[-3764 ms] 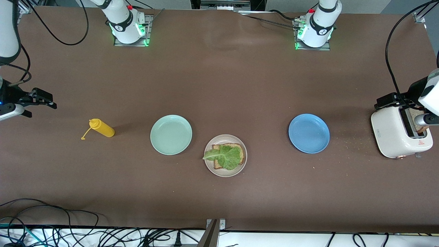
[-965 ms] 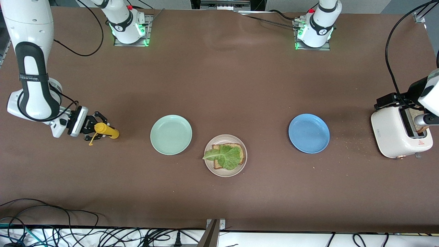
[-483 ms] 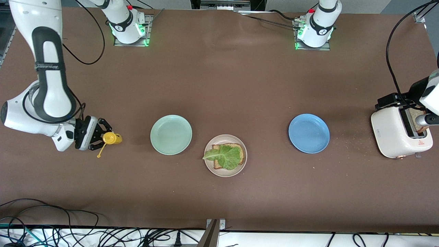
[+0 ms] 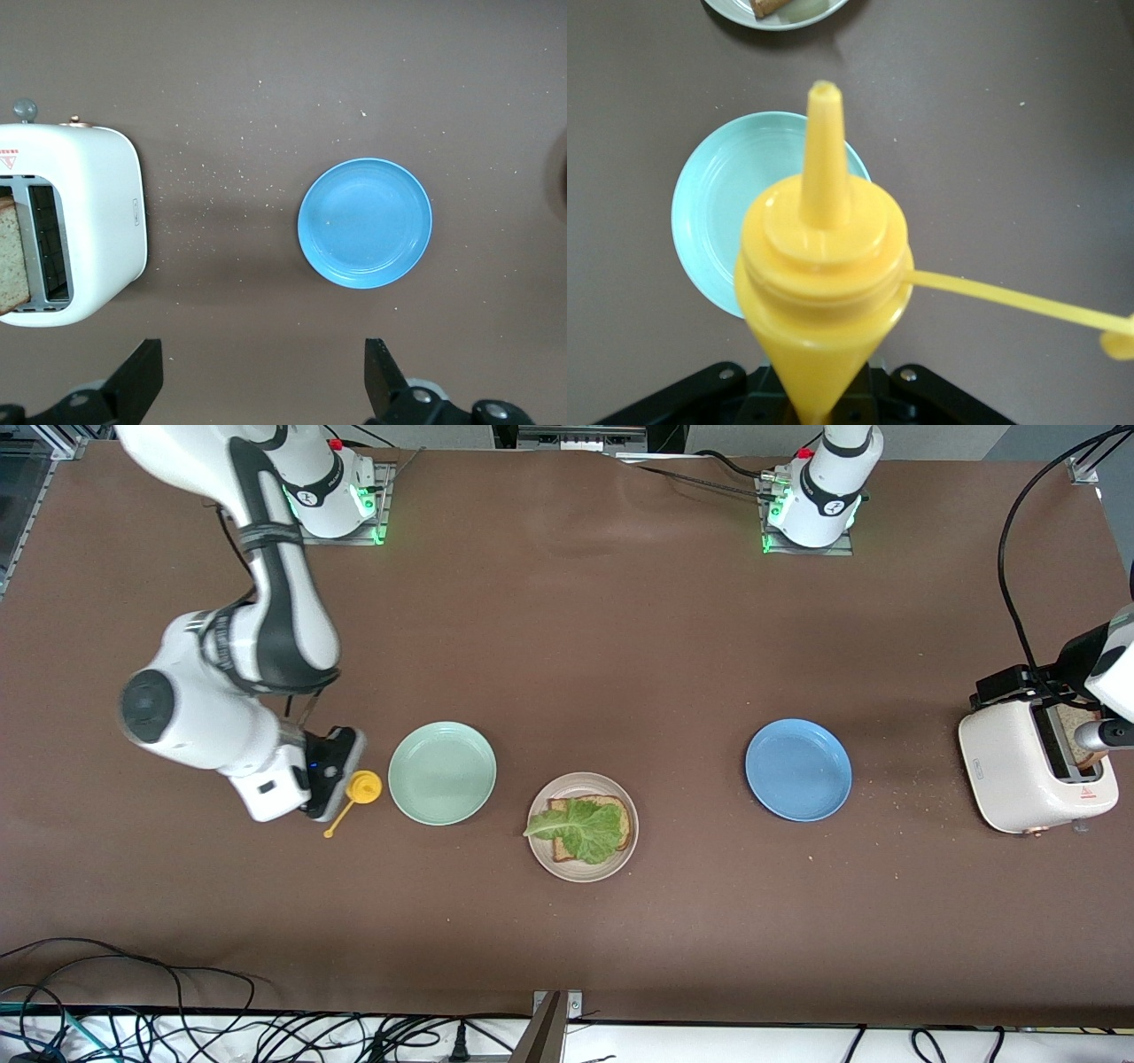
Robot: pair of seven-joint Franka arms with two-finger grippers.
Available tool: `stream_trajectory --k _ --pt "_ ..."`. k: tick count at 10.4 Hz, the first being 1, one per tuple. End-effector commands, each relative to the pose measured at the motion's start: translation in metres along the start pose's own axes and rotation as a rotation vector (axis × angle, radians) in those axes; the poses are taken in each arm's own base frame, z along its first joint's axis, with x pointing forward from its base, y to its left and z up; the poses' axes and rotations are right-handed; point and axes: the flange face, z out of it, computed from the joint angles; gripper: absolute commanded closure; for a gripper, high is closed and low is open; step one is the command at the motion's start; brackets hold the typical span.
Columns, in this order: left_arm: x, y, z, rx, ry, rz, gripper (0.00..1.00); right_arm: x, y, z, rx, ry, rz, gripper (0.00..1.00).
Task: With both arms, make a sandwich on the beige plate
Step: 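Carry the mustard bottle toward the sandwich with the right gripper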
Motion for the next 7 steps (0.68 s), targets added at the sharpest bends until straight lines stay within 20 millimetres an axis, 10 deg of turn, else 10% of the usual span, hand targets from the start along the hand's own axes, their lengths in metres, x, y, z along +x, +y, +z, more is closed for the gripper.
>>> stream_trajectory --k 1,7 --pt "-0.002 -0.001 -0.003 0.032 0.008 0.002 0.0 0.059 -0.031 0.012 -0.119 -0.158 -0.02 1.0" --pt "-0.002 -0.001 -0.003 0.03 0.008 0.002 0.0 0.19 -0.177 0.113 -0.494 -0.511 -0.09 1.0"
